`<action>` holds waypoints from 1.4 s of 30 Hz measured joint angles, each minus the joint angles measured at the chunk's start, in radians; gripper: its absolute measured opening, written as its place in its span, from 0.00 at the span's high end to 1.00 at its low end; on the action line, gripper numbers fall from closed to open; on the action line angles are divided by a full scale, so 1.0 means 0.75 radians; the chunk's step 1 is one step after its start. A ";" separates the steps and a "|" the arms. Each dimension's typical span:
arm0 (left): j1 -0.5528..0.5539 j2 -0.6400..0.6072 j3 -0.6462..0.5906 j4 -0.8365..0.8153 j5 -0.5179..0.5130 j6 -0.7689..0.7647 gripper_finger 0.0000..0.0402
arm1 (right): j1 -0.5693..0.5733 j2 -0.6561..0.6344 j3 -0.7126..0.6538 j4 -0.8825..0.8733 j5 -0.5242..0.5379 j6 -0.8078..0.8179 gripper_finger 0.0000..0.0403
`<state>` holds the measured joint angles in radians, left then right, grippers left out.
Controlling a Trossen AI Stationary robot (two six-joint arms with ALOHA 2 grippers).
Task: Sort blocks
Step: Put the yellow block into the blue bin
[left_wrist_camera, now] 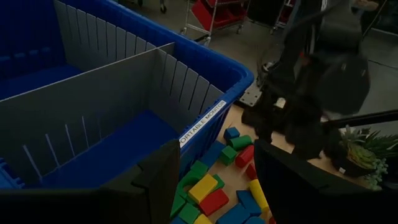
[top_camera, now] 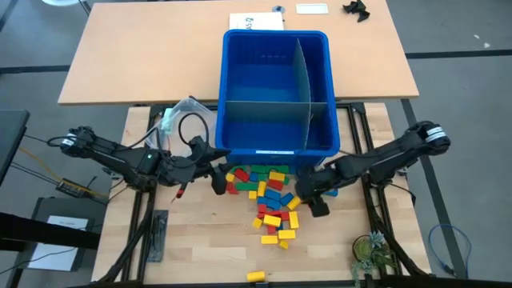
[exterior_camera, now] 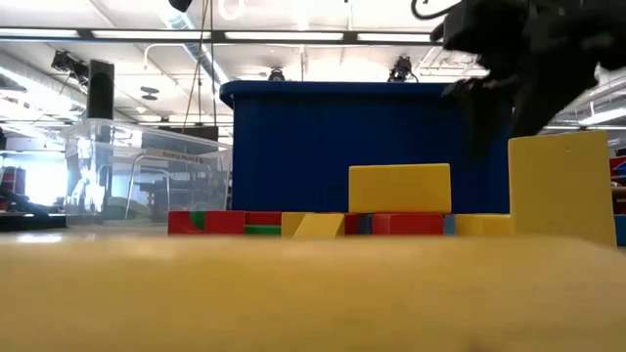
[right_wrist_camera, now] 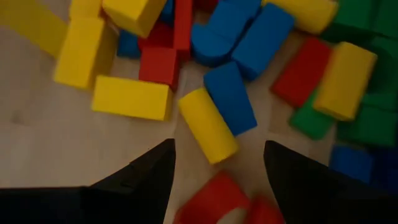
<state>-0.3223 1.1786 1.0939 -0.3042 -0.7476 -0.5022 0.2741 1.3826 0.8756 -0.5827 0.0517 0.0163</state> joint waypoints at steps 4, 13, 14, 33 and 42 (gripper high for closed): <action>0.000 0.000 0.000 0.000 0.000 0.000 0.47 | 0.000 0.114 -0.011 0.073 0.001 -0.112 0.42; 0.000 0.000 0.000 0.001 0.000 0.000 0.47 | -0.009 0.326 -0.011 0.109 0.021 -0.190 0.47; 0.000 0.000 0.000 0.000 0.000 0.000 0.47 | -0.009 0.345 -0.011 0.109 0.021 -0.190 0.48; 0.000 0.000 0.000 0.001 0.000 0.000 0.47 | 0.004 0.190 -0.012 0.047 0.087 -0.076 0.69; 0.000 0.000 0.000 0.001 0.000 0.000 0.47 | 0.004 -0.135 -0.012 0.045 0.137 0.069 0.69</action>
<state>-0.3222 1.1786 1.0939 -0.3038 -0.7479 -0.5022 0.2771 1.2813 0.8665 -0.5493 0.1542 0.0678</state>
